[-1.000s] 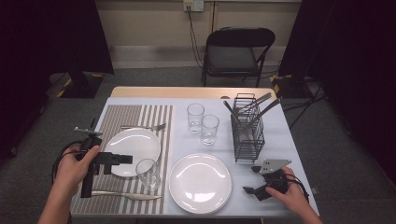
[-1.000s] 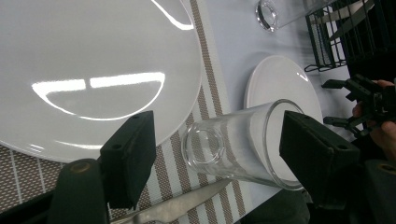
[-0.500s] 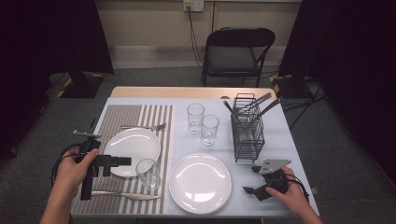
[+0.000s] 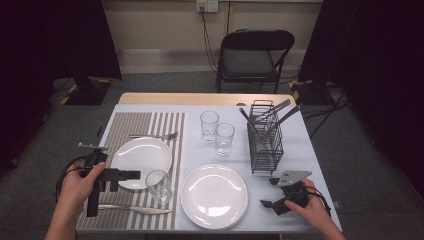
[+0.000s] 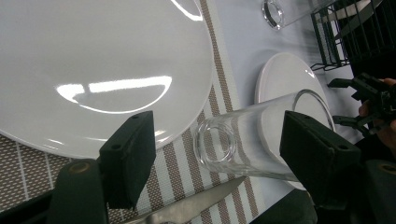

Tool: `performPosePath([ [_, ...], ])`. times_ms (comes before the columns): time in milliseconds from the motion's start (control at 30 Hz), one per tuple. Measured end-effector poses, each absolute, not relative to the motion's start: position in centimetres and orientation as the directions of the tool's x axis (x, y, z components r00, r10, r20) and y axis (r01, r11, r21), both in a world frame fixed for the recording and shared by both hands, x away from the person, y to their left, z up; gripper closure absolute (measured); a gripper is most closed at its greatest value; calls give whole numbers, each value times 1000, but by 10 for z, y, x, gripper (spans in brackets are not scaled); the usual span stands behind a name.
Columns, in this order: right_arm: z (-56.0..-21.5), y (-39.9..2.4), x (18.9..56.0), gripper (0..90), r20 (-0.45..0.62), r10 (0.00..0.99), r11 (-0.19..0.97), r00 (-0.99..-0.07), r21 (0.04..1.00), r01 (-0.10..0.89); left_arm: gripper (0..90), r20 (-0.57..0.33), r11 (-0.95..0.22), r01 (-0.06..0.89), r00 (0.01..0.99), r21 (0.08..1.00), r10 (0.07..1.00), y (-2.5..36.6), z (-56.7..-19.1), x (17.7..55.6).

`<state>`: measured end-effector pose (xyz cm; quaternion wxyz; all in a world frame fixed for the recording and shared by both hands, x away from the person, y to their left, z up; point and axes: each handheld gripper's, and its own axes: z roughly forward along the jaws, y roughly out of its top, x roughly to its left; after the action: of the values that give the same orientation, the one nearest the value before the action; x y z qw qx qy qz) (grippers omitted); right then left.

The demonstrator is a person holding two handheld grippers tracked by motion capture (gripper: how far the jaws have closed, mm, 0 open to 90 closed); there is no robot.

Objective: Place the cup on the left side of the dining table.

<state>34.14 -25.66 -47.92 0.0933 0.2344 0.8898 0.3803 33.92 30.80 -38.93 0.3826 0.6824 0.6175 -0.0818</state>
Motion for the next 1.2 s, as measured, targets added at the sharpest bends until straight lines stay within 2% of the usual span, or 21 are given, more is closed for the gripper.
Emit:
performPosePath([
  [1200, -479, -257, 341, 133, 13, 489, 601, -872, 720, 347, 267, -589, 76, 899, 217, 431, 779, 319, -414, 330],
])
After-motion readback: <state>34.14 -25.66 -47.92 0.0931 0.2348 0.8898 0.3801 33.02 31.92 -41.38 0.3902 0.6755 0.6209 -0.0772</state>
